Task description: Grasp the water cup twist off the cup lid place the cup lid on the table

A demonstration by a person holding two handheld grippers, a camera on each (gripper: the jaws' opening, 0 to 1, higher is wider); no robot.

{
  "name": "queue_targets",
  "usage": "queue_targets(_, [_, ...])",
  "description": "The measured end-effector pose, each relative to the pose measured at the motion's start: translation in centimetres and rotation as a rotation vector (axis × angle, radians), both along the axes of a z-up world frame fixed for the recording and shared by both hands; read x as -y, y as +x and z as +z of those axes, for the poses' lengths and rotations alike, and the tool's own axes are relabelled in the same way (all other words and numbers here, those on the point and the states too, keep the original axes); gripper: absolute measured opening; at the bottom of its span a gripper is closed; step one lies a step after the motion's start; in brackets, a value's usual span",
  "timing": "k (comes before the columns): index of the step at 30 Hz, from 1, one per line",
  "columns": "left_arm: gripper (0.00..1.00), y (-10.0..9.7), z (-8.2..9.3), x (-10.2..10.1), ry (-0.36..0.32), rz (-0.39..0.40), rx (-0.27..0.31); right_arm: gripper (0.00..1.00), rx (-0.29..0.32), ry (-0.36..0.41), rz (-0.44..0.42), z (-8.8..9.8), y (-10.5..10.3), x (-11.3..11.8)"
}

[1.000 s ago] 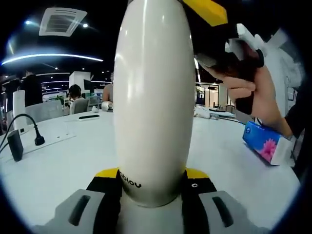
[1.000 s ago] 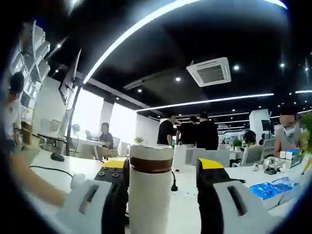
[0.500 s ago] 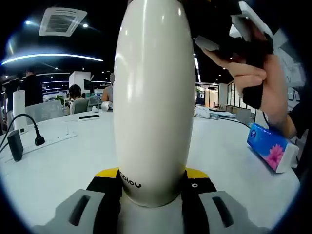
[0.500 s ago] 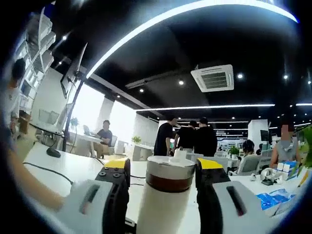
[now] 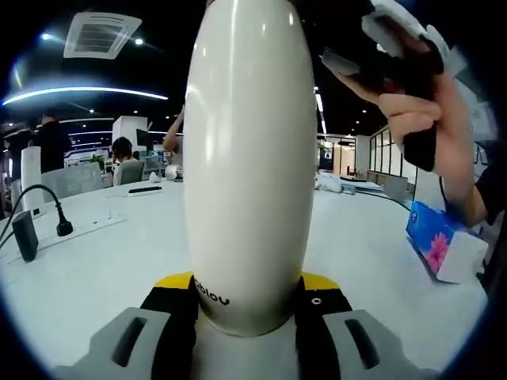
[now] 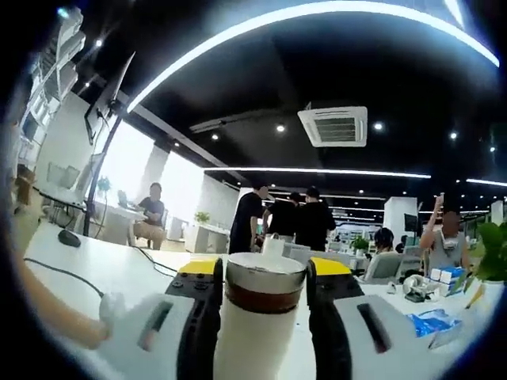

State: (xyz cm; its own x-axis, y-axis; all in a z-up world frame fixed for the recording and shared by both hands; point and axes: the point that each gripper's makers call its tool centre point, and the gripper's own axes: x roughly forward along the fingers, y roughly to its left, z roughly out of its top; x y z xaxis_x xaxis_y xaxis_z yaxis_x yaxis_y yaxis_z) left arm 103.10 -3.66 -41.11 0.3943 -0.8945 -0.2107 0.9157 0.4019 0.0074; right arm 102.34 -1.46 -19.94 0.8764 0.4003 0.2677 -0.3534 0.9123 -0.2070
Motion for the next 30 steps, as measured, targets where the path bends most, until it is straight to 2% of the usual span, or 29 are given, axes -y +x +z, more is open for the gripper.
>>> queue_targets(3, [0.49, -0.01, -0.02, 0.00, 0.000, 0.000, 0.000, 0.43, -0.011, 0.041, 0.037, -0.09, -0.02, 0.30])
queue_targets(10, [0.49, -0.02, -0.06, 0.00, 0.001, 0.000, -0.001, 0.43, 0.024, 0.036, 0.137, -0.25, -0.33, -0.08])
queue_targets(22, [0.49, 0.05, -0.10, 0.07, 0.002, 0.000, -0.001, 0.43, 0.050, 0.082, 0.415, -0.20, -0.59, -0.16])
queue_targets(27, [0.49, 0.08, -0.09, 0.10, 0.001, 0.000, -0.001, 0.43, 0.035, 0.150, 0.538, -0.19, -0.58, -0.16])
queue_targets(30, [0.49, 0.11, -0.08, 0.12, 0.001, 0.000, -0.001, 0.43, 0.037, 0.163, 0.601, -0.27, -0.50, 0.05])
